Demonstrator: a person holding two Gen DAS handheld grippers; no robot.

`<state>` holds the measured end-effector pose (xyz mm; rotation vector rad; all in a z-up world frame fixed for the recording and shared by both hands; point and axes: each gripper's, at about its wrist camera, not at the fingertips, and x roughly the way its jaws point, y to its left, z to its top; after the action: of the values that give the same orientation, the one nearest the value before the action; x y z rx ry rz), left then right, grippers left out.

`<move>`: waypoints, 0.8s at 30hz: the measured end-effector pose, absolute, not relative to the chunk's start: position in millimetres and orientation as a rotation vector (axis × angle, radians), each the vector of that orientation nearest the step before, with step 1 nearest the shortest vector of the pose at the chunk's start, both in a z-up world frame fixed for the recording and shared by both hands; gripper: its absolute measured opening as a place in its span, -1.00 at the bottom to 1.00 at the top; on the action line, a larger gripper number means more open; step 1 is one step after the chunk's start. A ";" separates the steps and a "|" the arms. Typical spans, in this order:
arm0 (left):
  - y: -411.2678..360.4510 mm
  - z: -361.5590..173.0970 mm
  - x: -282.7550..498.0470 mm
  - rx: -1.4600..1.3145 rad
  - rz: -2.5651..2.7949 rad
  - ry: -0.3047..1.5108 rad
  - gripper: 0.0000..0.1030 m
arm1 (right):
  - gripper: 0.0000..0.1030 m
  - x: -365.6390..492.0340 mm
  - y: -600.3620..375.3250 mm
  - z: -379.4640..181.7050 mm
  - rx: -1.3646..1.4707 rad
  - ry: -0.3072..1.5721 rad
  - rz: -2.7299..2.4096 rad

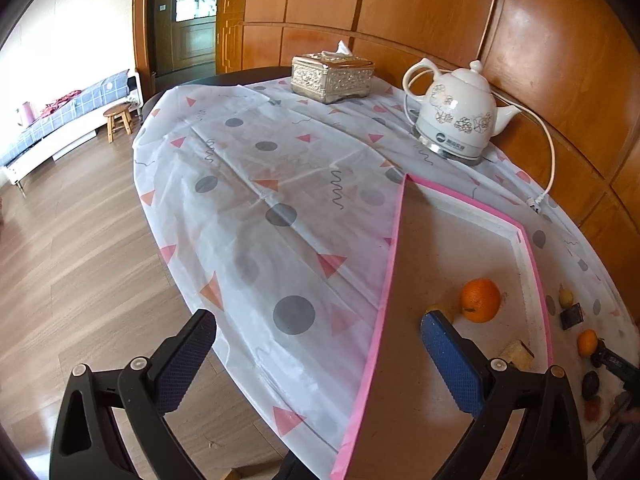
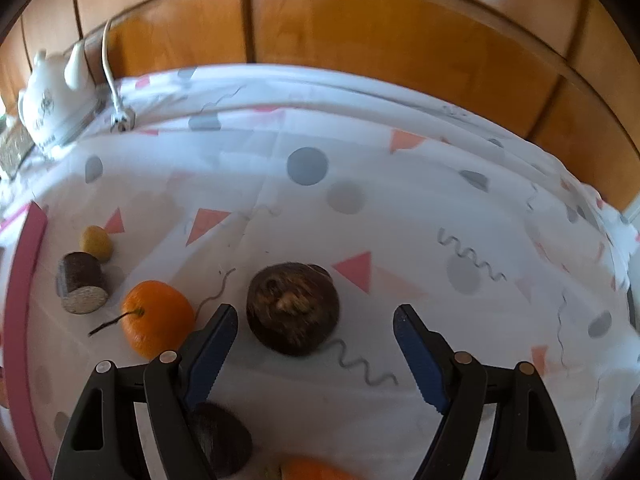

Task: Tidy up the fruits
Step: 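Move the right tool toward the dark round fruit beside the orange, then close the right tool's fingers on the dark round fruit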

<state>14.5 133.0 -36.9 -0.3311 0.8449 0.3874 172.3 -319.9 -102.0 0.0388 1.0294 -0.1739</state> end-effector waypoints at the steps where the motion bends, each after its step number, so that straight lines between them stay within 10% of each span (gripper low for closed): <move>1: 133.8 -38.1 15.0 -0.334 0.389 0.849 0.99 | 0.36 177.1 -317.9 -105.6 0.026 1.045 -0.160; 5: 133.1 -42.4 18.6 -0.331 0.378 0.876 0.99 | -0.07 185.5 -315.0 -104.8 0.031 1.038 -0.118; 24: 127.6 -36.7 11.2 -0.335 0.325 0.889 0.99 | -0.09 143.2 -325.4 -43.0 0.134 0.845 -0.121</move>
<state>11.2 127.6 -36.7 -0.3347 0.8894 0.3251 143.2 -325.4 -43.0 0.1340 0.8451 -0.1208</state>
